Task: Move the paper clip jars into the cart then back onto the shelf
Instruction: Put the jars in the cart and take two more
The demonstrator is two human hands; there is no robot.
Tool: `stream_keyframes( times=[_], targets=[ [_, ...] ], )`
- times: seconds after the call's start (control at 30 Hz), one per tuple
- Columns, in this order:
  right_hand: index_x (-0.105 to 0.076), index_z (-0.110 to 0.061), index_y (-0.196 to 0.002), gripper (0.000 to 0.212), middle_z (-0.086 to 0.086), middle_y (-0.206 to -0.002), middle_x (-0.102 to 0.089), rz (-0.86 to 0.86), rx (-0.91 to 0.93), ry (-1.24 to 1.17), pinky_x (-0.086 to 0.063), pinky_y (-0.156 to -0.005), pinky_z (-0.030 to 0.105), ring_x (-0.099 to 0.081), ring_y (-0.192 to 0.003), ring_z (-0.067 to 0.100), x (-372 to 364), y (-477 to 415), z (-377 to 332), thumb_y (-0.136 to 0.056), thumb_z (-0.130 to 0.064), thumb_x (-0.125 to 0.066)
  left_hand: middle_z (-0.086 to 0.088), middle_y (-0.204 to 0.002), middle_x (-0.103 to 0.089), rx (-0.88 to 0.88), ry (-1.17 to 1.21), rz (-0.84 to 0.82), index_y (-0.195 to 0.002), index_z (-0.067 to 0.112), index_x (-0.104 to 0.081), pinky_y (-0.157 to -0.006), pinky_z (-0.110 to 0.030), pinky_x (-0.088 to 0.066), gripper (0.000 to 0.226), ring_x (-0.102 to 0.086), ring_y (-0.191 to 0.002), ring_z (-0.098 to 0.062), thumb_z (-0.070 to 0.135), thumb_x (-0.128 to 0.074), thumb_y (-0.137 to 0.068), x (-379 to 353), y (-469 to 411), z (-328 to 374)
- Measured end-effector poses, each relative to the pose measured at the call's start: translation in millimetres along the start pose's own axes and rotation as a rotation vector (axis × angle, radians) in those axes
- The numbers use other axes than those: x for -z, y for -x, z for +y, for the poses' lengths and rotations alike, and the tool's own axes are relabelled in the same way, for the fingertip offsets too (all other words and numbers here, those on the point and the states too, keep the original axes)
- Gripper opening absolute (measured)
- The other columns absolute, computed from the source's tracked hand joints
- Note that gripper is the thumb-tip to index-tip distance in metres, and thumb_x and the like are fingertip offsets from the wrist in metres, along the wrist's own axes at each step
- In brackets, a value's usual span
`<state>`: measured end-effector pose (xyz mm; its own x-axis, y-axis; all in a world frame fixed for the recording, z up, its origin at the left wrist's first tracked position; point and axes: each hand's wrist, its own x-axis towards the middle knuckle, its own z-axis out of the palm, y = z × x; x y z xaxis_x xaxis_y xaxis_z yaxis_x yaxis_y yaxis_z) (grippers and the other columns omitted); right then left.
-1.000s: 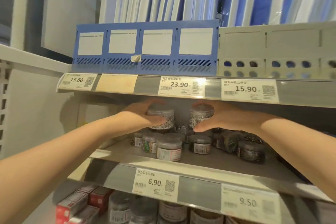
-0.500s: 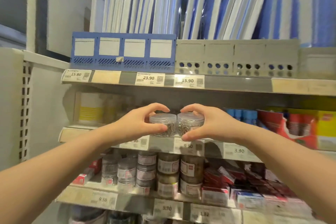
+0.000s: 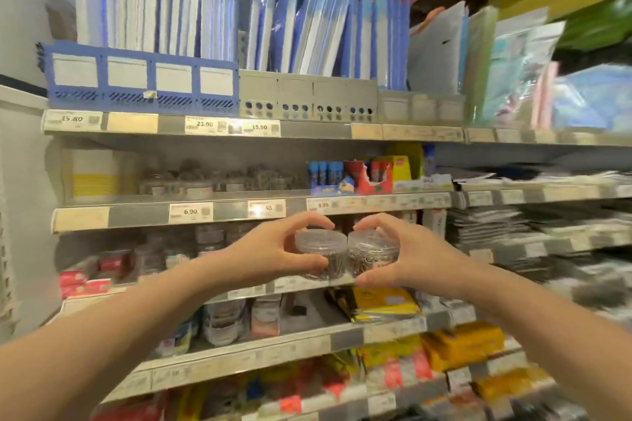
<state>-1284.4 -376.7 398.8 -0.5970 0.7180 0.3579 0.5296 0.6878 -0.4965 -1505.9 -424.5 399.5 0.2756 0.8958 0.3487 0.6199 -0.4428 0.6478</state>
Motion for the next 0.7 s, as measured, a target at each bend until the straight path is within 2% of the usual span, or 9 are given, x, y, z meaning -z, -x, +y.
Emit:
stream_keyframes(
  times=[0.1, 0.17, 0.27, 0.33, 0.4, 0.47, 0.53, 0.63, 0.7],
  targets=[
    [-0.047, -0.041, -0.123, 0.066, -0.019, -0.121, -0.049, 0.053, -0.086, 0.013, -0.045, -0.083, 0.022, -0.052, -0.105, 0.003, 20, 64, 2, -0.066, -0.042, -0.08, 0.003, -0.112, -0.064, -0.048, 0.029, -0.067, -0.11, 0.047, -0.053, -0.087, -0.042, -0.054, 0.046, -0.067, -0.094, -0.017, 0.039, -0.073, -0.07, -37, 3, 30],
    [-0.047, -0.04, -0.122, 0.065, -0.017, -0.118, -0.053, 0.079, -0.135, 0.031, -0.051, -0.079, 0.024, -0.057, -0.098, 0.004, 38, 108, 4, -0.066, -0.041, -0.081, 0.006, -0.113, -0.063, -0.089, 0.026, -0.116, -0.109, 0.051, -0.051, -0.088, -0.042, -0.053, 0.049, -0.066, -0.096, -0.016, 0.048, -0.068, -0.063, -68, 2, 54],
    [-0.045, -0.044, -0.116, 0.061, -0.018, -0.113, -0.051, 0.118, -0.205, 0.108, -0.049, -0.07, 0.018, -0.056, -0.092, 0.002, 68, 178, 9, -0.067, -0.041, -0.081, 0.017, -0.113, -0.058, -0.169, -0.027, -0.149, -0.103, 0.058, -0.047, -0.088, -0.029, -0.05, 0.04, -0.06, -0.098, -0.008, 0.048, -0.066, -0.069, -119, 0, 96],
    [-0.043, -0.043, -0.121, 0.065, -0.018, -0.116, -0.049, 0.152, -0.261, 0.156, -0.045, -0.075, 0.018, -0.051, -0.097, 0.0, 88, 228, 14, -0.067, -0.044, -0.08, 0.023, -0.112, -0.055, -0.247, -0.073, -0.176, -0.102, 0.063, -0.042, -0.081, -0.016, -0.044, 0.038, -0.056, -0.098, 0.001, 0.049, -0.064, -0.073, -155, 2, 130],
    [-0.043, -0.041, -0.125, 0.07, -0.014, -0.12, -0.05, 0.189, -0.327, 0.189, -0.048, -0.084, 0.027, -0.051, -0.104, 0.005, 108, 283, 20, -0.066, -0.045, -0.081, 0.027, -0.109, -0.055, -0.312, -0.055, -0.203, -0.1, 0.063, -0.043, -0.073, -0.007, -0.041, 0.038, -0.055, -0.094, 0.006, 0.05, -0.065, -0.071, -193, 6, 168],
    [-0.041, -0.04, -0.126, 0.072, -0.014, -0.121, -0.05, 0.219, -0.39, 0.227, -0.047, -0.089, 0.032, -0.051, -0.106, 0.006, 127, 342, 23, -0.066, -0.045, -0.081, 0.025, -0.109, -0.056, -0.361, -0.038, -0.251, -0.099, 0.064, -0.043, -0.074, -0.008, -0.041, 0.04, -0.056, -0.093, 0.006, 0.057, -0.061, -0.063, -237, 11, 203],
    [-0.04, -0.04, -0.129, 0.073, -0.015, -0.121, -0.047, 0.236, -0.467, 0.263, -0.045, -0.088, 0.027, -0.049, -0.106, 0.004, 149, 400, 25, -0.068, -0.044, -0.079, 0.026, -0.11, -0.056, -0.417, -0.005, -0.305, -0.102, 0.064, -0.041, -0.08, -0.015, -0.044, 0.044, -0.055, -0.094, 0.006, 0.06, -0.059, -0.062, -283, 16, 242],
    [-0.038, -0.036, -0.133, 0.077, -0.012, -0.122, -0.046, 0.252, -0.593, 0.336, -0.043, -0.086, 0.023, -0.048, -0.105, 0.003, 176, 485, 30, -0.068, -0.045, -0.079, 0.043, -0.11, -0.04, -0.5, 0.099, -0.416, -0.109, 0.057, -0.039, -0.075, 0.002, -0.035, 0.044, -0.043, -0.091, 0.029, 0.042, -0.068, -0.079, -354, 28, 296],
    [-0.038, -0.033, -0.134, 0.079, -0.011, -0.123, -0.047, 0.245, -0.657, 0.393, -0.046, -0.088, 0.026, -0.049, -0.108, 0.005, 190, 537, 35, -0.068, -0.045, -0.079, 0.038, -0.11, -0.045, -0.535, 0.121, -0.48, -0.108, 0.056, -0.039, -0.075, 0.003, -0.035, 0.045, -0.044, -0.09, 0.029, 0.033, -0.068, -0.082, -401, 33, 326]
  ],
)
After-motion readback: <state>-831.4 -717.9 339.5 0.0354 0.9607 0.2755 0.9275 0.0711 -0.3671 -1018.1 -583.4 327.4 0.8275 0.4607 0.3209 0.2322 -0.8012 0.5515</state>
